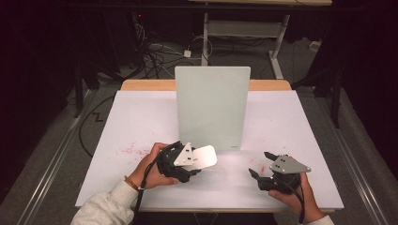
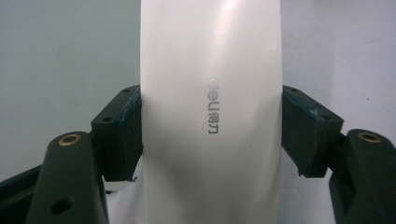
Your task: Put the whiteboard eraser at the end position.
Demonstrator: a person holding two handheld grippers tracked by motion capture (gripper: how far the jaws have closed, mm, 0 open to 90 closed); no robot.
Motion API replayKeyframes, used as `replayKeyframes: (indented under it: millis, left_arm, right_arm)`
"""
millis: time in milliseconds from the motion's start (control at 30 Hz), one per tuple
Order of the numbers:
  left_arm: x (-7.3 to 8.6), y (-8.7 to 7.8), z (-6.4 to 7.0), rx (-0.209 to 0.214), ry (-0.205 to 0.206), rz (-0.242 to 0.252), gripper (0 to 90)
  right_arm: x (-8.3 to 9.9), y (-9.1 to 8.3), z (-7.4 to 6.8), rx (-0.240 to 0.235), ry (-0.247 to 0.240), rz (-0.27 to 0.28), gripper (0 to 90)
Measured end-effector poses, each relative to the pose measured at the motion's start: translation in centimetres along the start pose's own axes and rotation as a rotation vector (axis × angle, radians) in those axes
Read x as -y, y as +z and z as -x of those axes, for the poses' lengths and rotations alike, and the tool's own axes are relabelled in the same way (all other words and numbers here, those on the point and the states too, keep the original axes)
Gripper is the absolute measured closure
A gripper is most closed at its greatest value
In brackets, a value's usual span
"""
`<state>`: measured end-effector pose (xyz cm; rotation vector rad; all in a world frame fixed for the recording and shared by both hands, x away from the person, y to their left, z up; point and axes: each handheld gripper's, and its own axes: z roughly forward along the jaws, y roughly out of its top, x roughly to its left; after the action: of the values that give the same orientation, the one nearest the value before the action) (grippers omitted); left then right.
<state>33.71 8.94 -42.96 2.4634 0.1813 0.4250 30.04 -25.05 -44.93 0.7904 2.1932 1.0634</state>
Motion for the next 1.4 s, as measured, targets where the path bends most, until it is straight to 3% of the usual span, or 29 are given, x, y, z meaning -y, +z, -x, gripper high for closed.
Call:
replayKeyframes:
  millis: [300, 867, 1067, 1267, 1400]
  left_arm:
    - [-0.2, 2.5, 0.6, 0.101, 0.058, -0.062, 29.0]
    - [-2.0, 4.4, 1.0, 0.194, 0.127, -0.102, 28.9]
    - [-2.1, 4.6, 0.9, 0.202, 0.124, -0.108, 28.7]
    - [-2.1, 4.5, 1.2, 0.182, 0.128, -0.108, 28.5]
    - [-2.0, 4.1, 1.2, 0.171, 0.099, -0.075, 27.6]
  right_arm:
    - [0.0, 0.0, 0.0, -0.003, -0.003, 0.001, 22.8]
    - [0.1, 0.2, 0.0, -0.006, -0.007, -0.005, 22.8]
    - [0.0, 0.2, -0.1, -0.006, -0.002, -0.009, 22.8]
    - [0.0, 0.2, -0.1, -0.008, -0.006, -0.006, 22.8]
    - [0.0, 0.1, -0.1, -0.007, -0.007, -0.003, 22.8]
